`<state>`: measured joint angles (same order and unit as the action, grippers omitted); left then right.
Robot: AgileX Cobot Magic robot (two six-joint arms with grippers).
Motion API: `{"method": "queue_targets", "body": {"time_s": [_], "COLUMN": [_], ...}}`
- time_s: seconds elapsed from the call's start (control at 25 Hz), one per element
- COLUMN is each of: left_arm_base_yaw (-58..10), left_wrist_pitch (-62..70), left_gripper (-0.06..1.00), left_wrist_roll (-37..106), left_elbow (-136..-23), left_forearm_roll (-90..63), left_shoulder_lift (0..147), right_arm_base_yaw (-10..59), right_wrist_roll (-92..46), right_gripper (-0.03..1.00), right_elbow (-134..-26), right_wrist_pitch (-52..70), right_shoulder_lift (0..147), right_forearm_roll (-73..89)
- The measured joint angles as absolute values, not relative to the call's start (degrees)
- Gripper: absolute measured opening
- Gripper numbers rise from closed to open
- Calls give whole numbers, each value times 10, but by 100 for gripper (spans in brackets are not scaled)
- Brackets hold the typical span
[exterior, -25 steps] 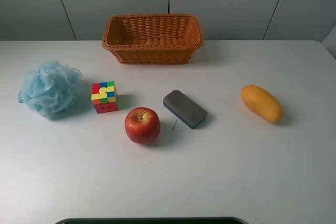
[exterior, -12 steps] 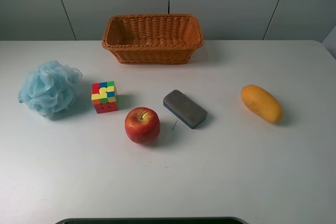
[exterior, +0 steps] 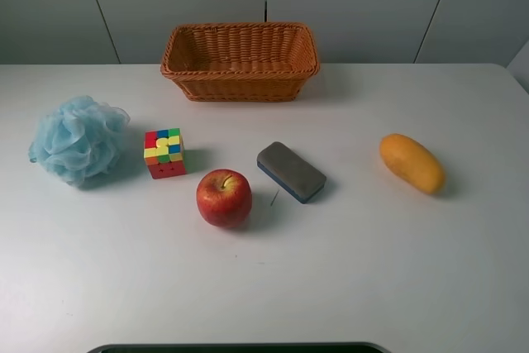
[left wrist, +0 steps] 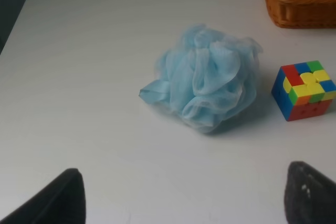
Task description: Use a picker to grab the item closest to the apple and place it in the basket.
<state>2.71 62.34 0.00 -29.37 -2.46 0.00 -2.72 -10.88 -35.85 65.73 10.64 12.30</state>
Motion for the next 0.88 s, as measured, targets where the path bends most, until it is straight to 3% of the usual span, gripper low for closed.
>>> {"method": "queue_targets", "body": {"time_s": [0.32,0.68,0.88], "left_arm_base_yaw": [27,27,27], "left_wrist_pitch": [623,623,623], "left_gripper": [73,73,73], "left_wrist_roll": [0,0,0], "left_elbow": [-294,-294,-294], "left_forearm_roll": [-25,-25,-25], "left_shoulder_lift": [0,0,0], "right_arm_base_yaw": [14,221,284], "right_wrist_roll": [-194,-169,-156], "right_gripper": [70,70,70], "right_elbow": [-449,-513,-552], "right_wrist_pitch": [637,586,564], "right_shoulder_lift": [323,520,639], "right_forearm_roll": [174,91,80]}}
